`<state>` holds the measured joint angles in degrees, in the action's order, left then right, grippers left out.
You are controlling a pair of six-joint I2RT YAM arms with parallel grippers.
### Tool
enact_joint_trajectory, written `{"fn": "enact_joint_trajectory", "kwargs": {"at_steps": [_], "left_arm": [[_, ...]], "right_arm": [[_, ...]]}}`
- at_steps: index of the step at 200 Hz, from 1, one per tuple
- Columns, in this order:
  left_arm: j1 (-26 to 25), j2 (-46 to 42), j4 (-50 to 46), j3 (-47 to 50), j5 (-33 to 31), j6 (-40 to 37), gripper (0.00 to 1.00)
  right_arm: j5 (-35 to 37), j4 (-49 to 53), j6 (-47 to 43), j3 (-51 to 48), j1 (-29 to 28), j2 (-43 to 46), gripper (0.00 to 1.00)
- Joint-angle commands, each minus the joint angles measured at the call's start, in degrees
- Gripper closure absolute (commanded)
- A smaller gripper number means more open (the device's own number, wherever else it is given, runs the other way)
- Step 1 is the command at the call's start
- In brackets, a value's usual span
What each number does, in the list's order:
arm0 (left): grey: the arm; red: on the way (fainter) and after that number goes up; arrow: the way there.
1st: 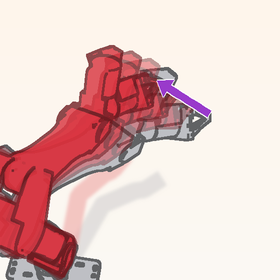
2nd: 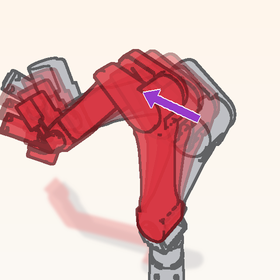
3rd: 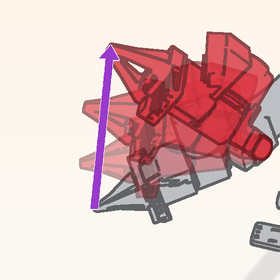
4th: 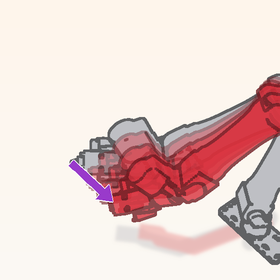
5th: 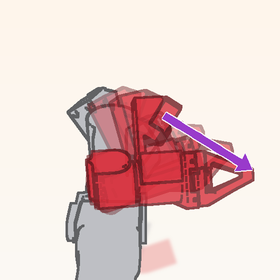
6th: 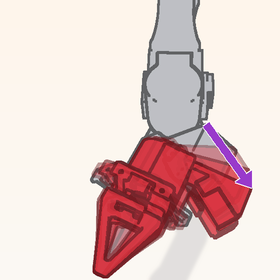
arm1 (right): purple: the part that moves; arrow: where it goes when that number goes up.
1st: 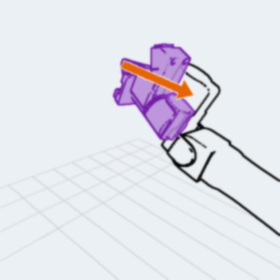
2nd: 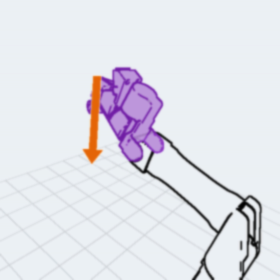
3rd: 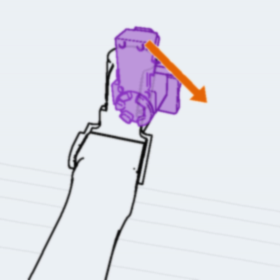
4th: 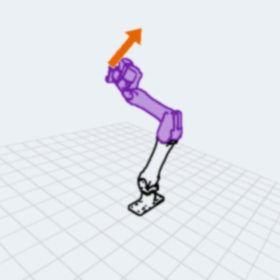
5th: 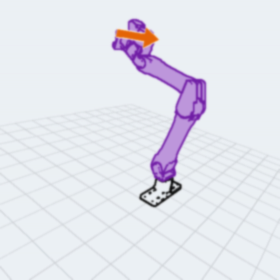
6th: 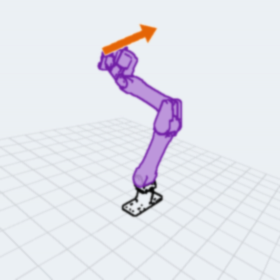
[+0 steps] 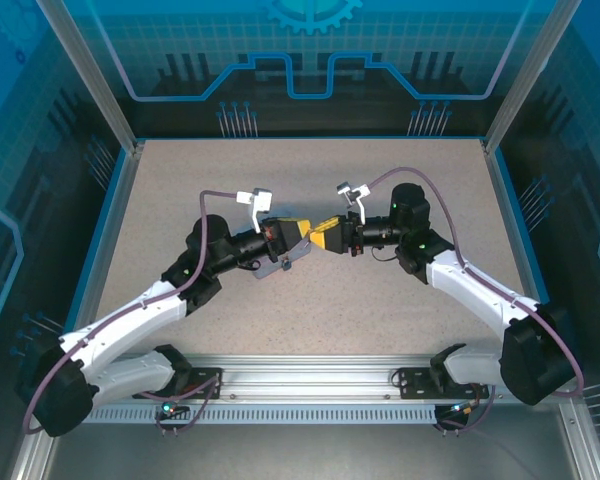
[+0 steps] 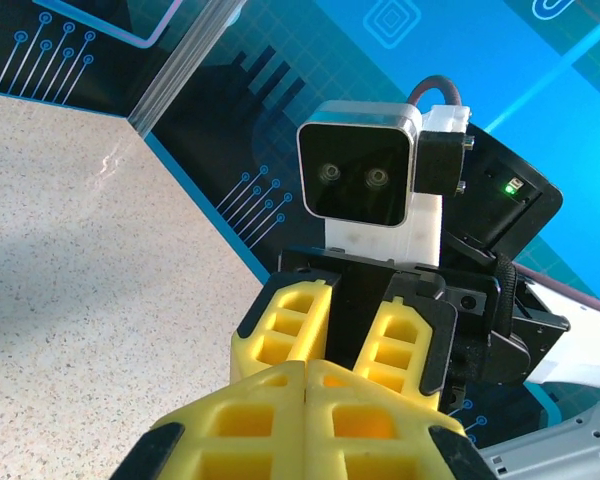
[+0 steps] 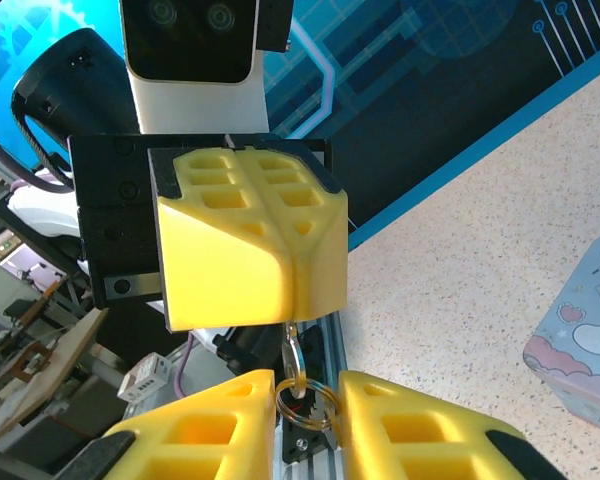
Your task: Unlock the padlock with the key
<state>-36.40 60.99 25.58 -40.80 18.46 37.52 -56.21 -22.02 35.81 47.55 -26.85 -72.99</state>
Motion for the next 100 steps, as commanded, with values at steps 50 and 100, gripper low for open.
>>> {"fn": "enact_joint_trajectory", "kwargs": {"at_steps": [50, 100], "left_arm": [[-0.44, -1.04, 1.31, -1.05, -0.26, -0.16, 1.0], [-0.51, -0.73, 1.75, -0.91, -0.17, 0.1, 1.0]], "right_arm": [[-0.46, -1.71, 0.72, 0.27, -0.81, -0.09, 0.76], [0.12, -4.06, 2.77, 0.12, -0.83, -0.26, 0.78]]}}
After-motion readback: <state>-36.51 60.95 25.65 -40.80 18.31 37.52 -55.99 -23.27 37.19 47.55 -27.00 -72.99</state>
